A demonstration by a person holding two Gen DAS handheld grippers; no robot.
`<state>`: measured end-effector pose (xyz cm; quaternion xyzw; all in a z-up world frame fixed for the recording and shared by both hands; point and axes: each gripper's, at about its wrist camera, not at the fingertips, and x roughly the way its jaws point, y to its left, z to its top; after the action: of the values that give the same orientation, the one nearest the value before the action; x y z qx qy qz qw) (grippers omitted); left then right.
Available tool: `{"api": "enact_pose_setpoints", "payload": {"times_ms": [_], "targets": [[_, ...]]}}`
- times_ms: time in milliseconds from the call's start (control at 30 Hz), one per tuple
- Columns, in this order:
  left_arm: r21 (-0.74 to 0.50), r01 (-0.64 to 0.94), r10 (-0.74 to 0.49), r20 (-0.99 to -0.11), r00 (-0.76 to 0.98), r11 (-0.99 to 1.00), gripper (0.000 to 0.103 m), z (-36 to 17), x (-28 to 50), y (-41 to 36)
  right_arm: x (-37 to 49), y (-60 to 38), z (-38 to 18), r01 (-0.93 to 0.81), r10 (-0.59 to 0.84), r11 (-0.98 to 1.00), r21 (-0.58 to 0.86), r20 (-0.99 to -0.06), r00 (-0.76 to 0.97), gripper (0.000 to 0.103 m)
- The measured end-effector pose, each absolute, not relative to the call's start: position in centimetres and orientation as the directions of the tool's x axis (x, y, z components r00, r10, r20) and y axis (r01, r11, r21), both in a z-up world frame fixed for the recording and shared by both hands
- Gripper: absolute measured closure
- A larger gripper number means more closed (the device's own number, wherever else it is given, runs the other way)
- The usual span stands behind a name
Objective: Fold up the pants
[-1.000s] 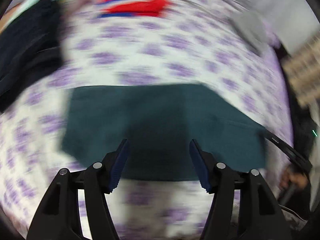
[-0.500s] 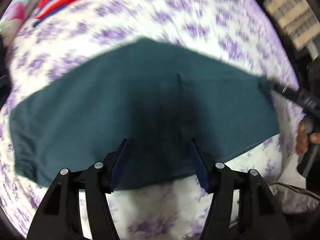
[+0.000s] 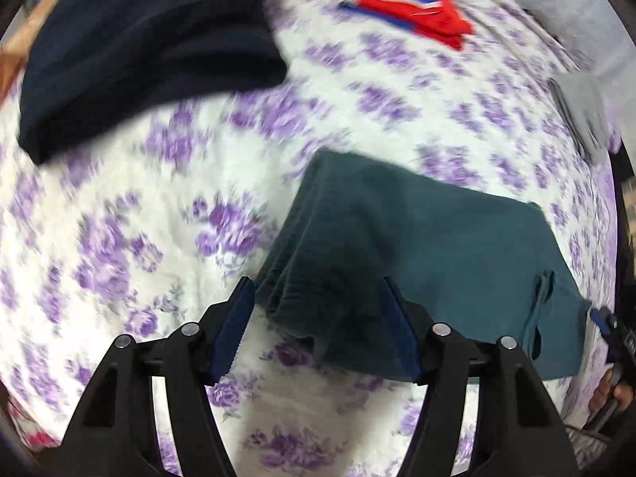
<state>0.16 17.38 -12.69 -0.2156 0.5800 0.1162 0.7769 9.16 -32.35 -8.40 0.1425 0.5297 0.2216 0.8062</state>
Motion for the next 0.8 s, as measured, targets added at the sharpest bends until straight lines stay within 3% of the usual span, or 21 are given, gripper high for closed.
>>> {"api": "enact_pose_setpoints", "payload": {"times_ms": [133, 167, 200, 333, 400, 533, 567, 600, 667, 800], "targets": [[-0.133, -0.393, -0.029, -0.966, 0.259, 0.91, 0.048, -14.7, 0.7, 16.8, 9.0, -32.0, -8.4, -0.211, 0.515, 0.857, 0.47, -0.789, 0.333, 0.042], [-0.119, -0.391, -0.02, -0.968, 0.249, 0.913, 0.056, -14.5, 1.0, 16.4, 9.0, -31.9, -8.5, -0.209, 0.516, 0.856, 0.473, -0.79, 0.33, 0.042], [-0.125, -0.386, -0.028, -0.968, 0.248, 0.914, 0.079, -14.3, 1.1, 16.2, 8.9, -31.8, -8.5, -0.21, 0.519, 0.855, 0.475, -0.79, 0.327, 0.042], [-0.044, -0.274, 0.027, -0.968, 0.25, 0.961, 0.086, -10.2, 2.1, 12.5, 8.6, -32.0, -8.5, -0.208, 0.528, 0.849, 0.486, -0.782, 0.33, 0.042], [-0.13, -0.207, -0.057, -0.945, 0.323, 0.97, 0.086, -6.9, 2.0, 10.4, 8.6, -32.3, -8.2, -0.204, 0.534, 0.845, 0.494, -0.775, 0.338, 0.042], [-0.325, 0.09, -0.333, -0.851, 0.407, 0.941, 0.085, -0.7, 2.2, 1.9, 8.3, -32.5, -7.1, -0.215, 0.564, 0.825, 0.522, -0.746, 0.354, 0.041], [-0.36, 0.145, -0.387, -0.835, 0.392, 0.922, 0.078, -0.3, 2.4, 0.2, 8.3, -32.5, -6.9, -0.219, 0.57, 0.821, 0.527, -0.741, 0.354, 0.04], [-0.4, 0.189, -0.443, -0.816, 0.371, 0.897, 0.052, -0.3, 2.7, -1.4, 8.4, -32.5, -6.8, -0.221, 0.575, 0.818, 0.531, -0.738, 0.354, 0.04], [-0.417, 0.208, -0.465, -0.819, 0.337, 0.885, 0.019, -1.4, 3.2, -3.5, 8.4, -32.3, -6.6, -0.222, 0.584, 0.812, 0.54, -0.735, 0.344, 0.036], [-0.438, 0.12, -0.454, -0.84, 0.298, 0.891, 0.019, -3.2, 3.7, -2.5, 8.1, -31.5, -6.6, -0.244, 0.614, 0.789, 0.563, -0.726, 0.31, 0.031]]}}
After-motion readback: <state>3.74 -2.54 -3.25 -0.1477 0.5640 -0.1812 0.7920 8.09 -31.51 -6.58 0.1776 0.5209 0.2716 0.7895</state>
